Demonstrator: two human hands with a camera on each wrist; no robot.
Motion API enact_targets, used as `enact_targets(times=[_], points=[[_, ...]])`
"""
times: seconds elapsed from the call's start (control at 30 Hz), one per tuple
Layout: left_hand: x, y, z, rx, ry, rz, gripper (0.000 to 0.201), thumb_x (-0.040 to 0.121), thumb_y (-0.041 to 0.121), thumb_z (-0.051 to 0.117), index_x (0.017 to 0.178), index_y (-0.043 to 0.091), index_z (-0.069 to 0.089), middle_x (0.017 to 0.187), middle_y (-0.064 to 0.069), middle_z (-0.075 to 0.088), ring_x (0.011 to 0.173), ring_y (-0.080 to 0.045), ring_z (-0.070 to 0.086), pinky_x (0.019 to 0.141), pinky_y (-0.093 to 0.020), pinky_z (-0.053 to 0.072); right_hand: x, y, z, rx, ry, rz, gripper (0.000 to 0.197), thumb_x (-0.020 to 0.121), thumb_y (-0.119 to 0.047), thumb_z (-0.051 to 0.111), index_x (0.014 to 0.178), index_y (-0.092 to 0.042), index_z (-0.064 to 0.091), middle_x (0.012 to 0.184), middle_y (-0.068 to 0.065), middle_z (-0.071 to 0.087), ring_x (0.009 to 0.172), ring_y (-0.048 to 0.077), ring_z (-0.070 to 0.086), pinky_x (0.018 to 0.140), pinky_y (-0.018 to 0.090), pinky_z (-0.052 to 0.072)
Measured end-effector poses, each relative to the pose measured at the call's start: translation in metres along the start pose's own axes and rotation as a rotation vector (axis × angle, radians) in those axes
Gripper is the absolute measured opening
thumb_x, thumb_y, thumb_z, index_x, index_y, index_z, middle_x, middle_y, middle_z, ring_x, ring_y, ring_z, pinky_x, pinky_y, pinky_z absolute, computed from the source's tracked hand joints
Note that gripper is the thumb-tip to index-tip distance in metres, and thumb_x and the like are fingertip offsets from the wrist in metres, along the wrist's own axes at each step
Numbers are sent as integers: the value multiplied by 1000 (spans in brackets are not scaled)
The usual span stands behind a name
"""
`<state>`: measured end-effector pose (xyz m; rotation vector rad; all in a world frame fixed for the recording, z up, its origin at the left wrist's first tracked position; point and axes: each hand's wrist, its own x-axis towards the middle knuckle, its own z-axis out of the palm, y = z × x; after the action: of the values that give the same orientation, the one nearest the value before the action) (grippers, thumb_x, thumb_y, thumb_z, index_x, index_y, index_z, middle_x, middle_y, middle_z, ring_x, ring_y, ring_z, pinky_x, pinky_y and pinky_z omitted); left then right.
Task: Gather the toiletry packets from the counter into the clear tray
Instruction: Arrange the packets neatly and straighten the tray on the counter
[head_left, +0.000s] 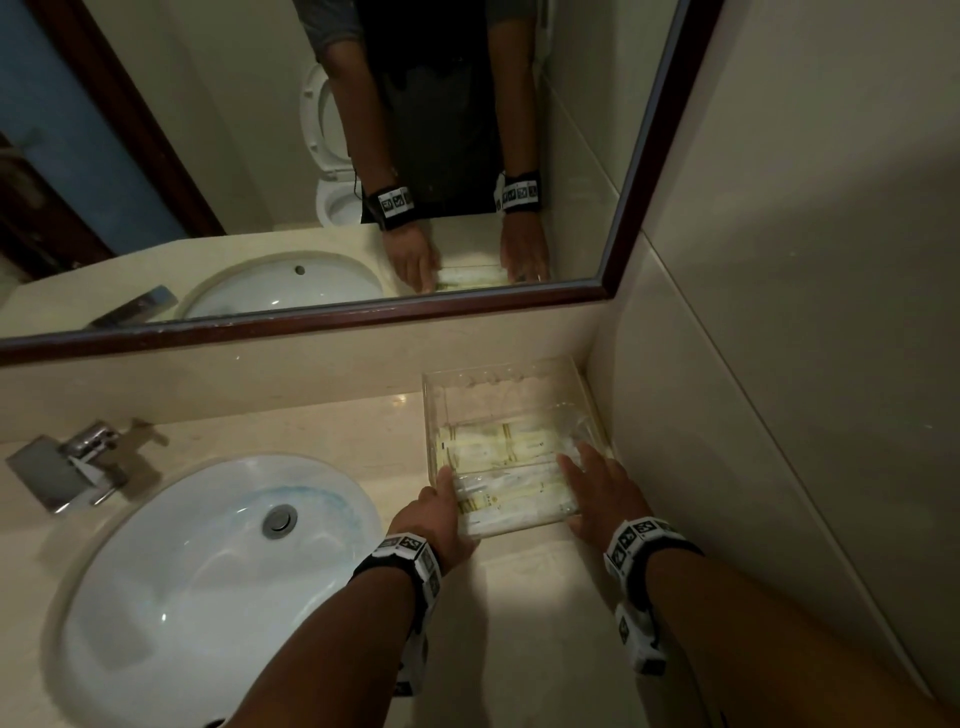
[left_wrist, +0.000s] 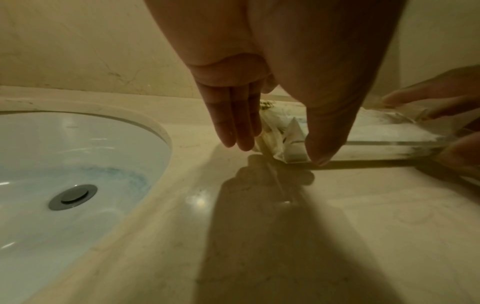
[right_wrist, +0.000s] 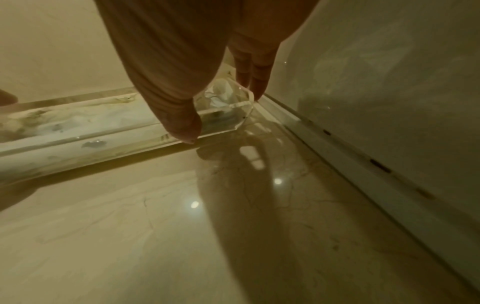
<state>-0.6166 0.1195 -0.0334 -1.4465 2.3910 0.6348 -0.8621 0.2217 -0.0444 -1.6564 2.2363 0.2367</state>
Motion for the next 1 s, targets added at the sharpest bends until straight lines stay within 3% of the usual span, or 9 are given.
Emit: enact_targets(times=[0.17, 0.3, 0.47, 0.6, 0.83, 1.0], points=[[1, 0, -5, 28, 21, 4, 102, 78, 56, 65, 152, 21, 4, 125, -10, 53, 102, -29, 63, 86, -39, 53, -2, -4, -4, -51, 31, 21, 91, 86, -45, 62, 155, -39, 2, 164, -4, -5, 144, 29, 20, 111, 47, 34], [1, 0, -12, 97, 26, 15, 93, 82, 56, 64, 151, 22, 13, 127, -10, 54, 103, -29, 63, 84, -41, 54, -4, -12, -14, -118, 90, 48, 82, 89, -45, 58, 154, -38, 10, 163, -4, 9, 142, 26, 25, 106, 46, 35], [2, 5, -20, 206, 95, 42, 78, 82, 52, 68, 142, 17, 32, 133, -8, 47, 116, -28, 50, 87, -41, 51, 1, -15, -15, -199, 141, 47, 77, 87, -50, 60, 151, -36, 18, 157, -2, 23, 140, 25, 27, 106, 48, 28], [5, 10, -30, 344, 176, 117, 60, 80, 44, 69, 129, 17, 46, 131, -7, 43, 118, -29, 42, 89, -41, 45, 7, -13, -14, -190, 136, 33, 76, 90, -48, 58, 153, -33, 18, 158, 2, 21, 145, 26, 21, 113, 53, 19], [14, 5, -25, 277, 167, 192, 76, 82, 36, 66, 148, 25, 30, 154, -6, 27, 142, -29, 25, 111, -42, 30, 14, -12, -10, -162, 145, 5, 75, 90, -45, 59, 153, -31, 21, 162, 2, 19, 145, 26, 25, 115, 49, 25], [19, 6, -28, 267, 144, 183, 71, 87, 26, 60, 150, 28, 28, 156, -5, 26, 140, -30, 28, 106, -43, 39, 22, -11, -11, -198, 172, -8, 74, 91, -49, 55, 154, -33, 18, 161, 2, 19, 139, 27, 31, 107, 46, 32]])
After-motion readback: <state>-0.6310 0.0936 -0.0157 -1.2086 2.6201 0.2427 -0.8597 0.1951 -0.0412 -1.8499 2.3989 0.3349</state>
